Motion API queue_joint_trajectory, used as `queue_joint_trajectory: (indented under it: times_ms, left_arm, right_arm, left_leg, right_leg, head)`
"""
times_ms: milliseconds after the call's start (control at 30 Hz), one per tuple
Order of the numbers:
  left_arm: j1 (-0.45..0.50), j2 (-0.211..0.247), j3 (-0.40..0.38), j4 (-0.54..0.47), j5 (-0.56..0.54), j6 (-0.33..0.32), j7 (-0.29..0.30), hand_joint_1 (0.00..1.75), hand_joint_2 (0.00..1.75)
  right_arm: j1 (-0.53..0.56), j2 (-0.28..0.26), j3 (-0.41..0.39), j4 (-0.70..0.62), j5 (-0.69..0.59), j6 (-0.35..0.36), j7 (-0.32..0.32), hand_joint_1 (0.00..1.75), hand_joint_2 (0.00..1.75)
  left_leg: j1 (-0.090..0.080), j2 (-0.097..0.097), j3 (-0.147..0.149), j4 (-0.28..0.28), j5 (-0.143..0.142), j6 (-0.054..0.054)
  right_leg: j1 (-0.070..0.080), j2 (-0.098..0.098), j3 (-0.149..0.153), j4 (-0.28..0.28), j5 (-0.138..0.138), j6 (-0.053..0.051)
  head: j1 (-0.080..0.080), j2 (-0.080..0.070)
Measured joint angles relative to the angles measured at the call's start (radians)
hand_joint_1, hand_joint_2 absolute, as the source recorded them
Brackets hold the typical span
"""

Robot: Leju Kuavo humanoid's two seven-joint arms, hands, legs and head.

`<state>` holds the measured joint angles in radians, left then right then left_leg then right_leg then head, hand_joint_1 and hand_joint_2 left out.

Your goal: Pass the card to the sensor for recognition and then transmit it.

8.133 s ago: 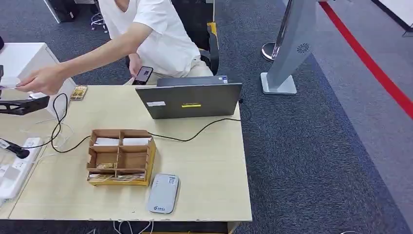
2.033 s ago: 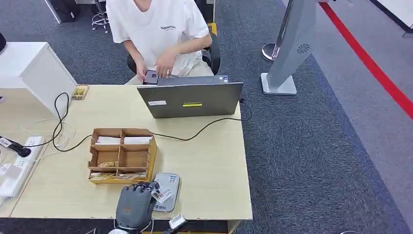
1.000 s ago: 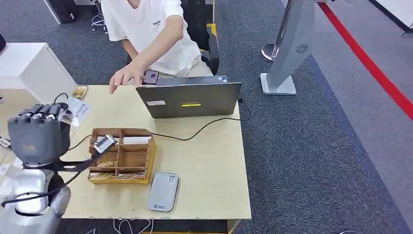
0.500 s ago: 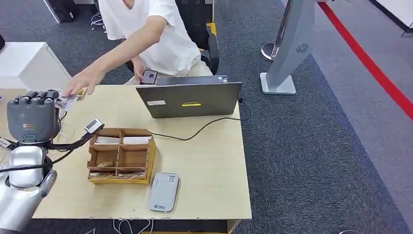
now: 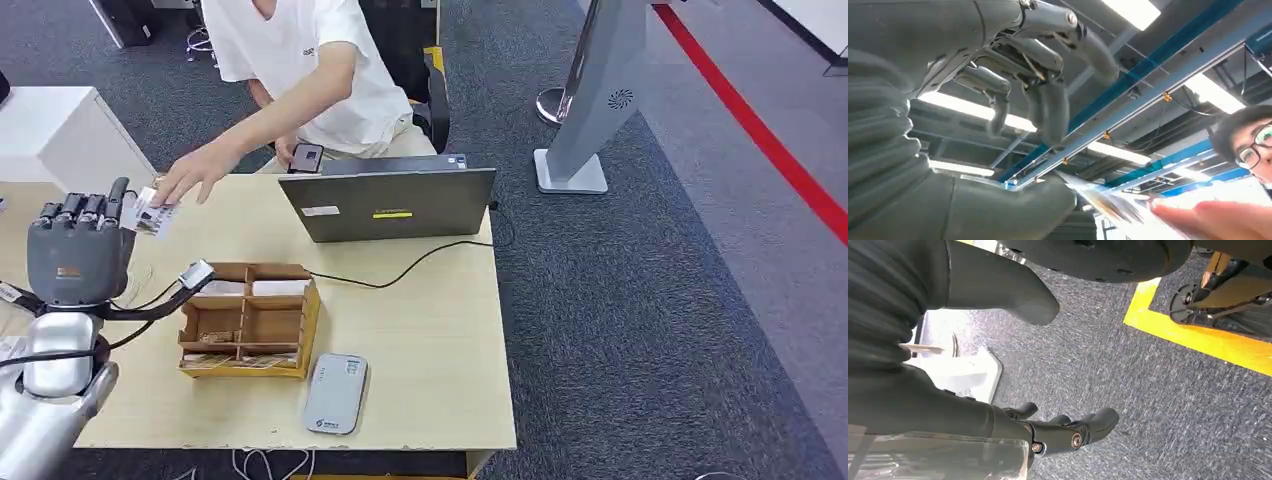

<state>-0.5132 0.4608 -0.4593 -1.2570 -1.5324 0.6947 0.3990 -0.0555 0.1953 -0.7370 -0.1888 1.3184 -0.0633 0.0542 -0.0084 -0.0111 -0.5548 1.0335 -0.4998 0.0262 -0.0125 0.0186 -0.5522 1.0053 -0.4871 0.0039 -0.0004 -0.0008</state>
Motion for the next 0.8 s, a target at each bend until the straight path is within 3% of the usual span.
queue_joint_trajectory:
  times_ms: [133, 300, 500, 567, 600, 700, 767, 800]
  left_arm:
    - [0.010, 0.000, 0.000, -0.002, 0.000, 0.001, -0.010, 0.00, 1.75]
    - [0.024, 0.029, -0.048, -0.039, 0.000, 0.002, 0.063, 0.00, 1.75]
    - [0.068, 0.042, -0.081, -0.135, 0.000, 0.003, 0.051, 0.00, 1.75]
    - [0.123, 0.024, -0.068, -0.204, 0.000, 0.003, -0.064, 0.00, 1.75]
    - [0.167, 0.000, -0.035, -0.253, 0.000, 0.003, -0.182, 0.00, 1.75]
    - [0.345, -0.142, 0.090, -0.405, 0.000, 0.005, -0.519, 0.00, 1.75]
    - [0.468, -0.246, 0.143, -0.540, 0.000, 0.005, -0.664, 0.00, 1.75]
    - [0.520, -0.276, 0.154, -0.598, 0.000, 0.005, -0.709, 0.00, 1.75]
  right_arm:
    - [0.000, 0.000, 0.000, 0.000, 0.002, -0.002, -0.005, 0.00, 1.75]
    - [0.003, 0.000, 0.000, 0.000, 0.003, -0.006, 0.006, 0.00, 1.75]
    - [0.006, 0.000, 0.000, 0.000, 0.001, -0.010, 0.007, 0.00, 1.75]
    - [0.006, 0.000, 0.000, 0.000, -0.008, -0.016, 0.009, 0.00, 1.75]
    - [0.008, 0.000, -0.002, 0.000, -0.011, -0.022, 0.013, 0.00, 1.75]
    - [0.011, -0.001, -0.008, 0.000, -0.033, -0.040, 0.014, 0.00, 1.75]
    - [0.016, -0.001, -0.018, 0.000, -0.046, -0.053, 0.002, 0.00, 1.75]
    - [0.019, -0.001, -0.023, 0.000, -0.047, -0.056, -0.002, 0.00, 1.75]
  left_leg:
    - [0.000, 0.000, 0.000, 0.000, 0.000, 0.000]
    - [0.000, 0.000, 0.000, 0.000, 0.000, 0.000]
    - [0.000, 0.000, 0.000, 0.000, 0.000, 0.000]
    - [-0.001, 0.001, 0.000, 0.000, 0.000, 0.000]
    - [-0.002, 0.001, 0.000, 0.000, 0.000, 0.000]
    - [-0.002, 0.004, 0.000, 0.000, -0.003, 0.004]
    - [-0.003, 0.008, 0.000, 0.000, -0.005, 0.005]
    - [-0.003, 0.009, 0.000, 0.000, -0.006, 0.006]
  right_leg:
    - [0.000, 0.000, 0.000, 0.000, 0.000, 0.000]
    - [0.000, 0.000, 0.000, 0.000, 0.000, 0.000]
    - [0.000, 0.000, 0.000, 0.000, 0.000, 0.000]
    - [0.000, 0.000, 0.000, 0.000, 0.000, 0.000]
    - [-0.001, 0.001, 0.000, 0.000, 0.000, 0.000]
    - [-0.001, 0.004, -0.001, -0.001, 0.000, 0.000]
    - [-0.001, 0.008, -0.001, -0.002, 0.000, 0.000]
    - [-0.001, 0.008, -0.002, -0.002, -0.001, 0.001]
  head:
    - [0.000, 0.000]
    - [0.000, 0.000]
    - [0.001, 0.000]
    - [0.000, 0.000]
    - [-0.001, 0.000]
    - [0.001, 0.000]
    - [0.000, 0.000]
    - [0.000, 0.000]
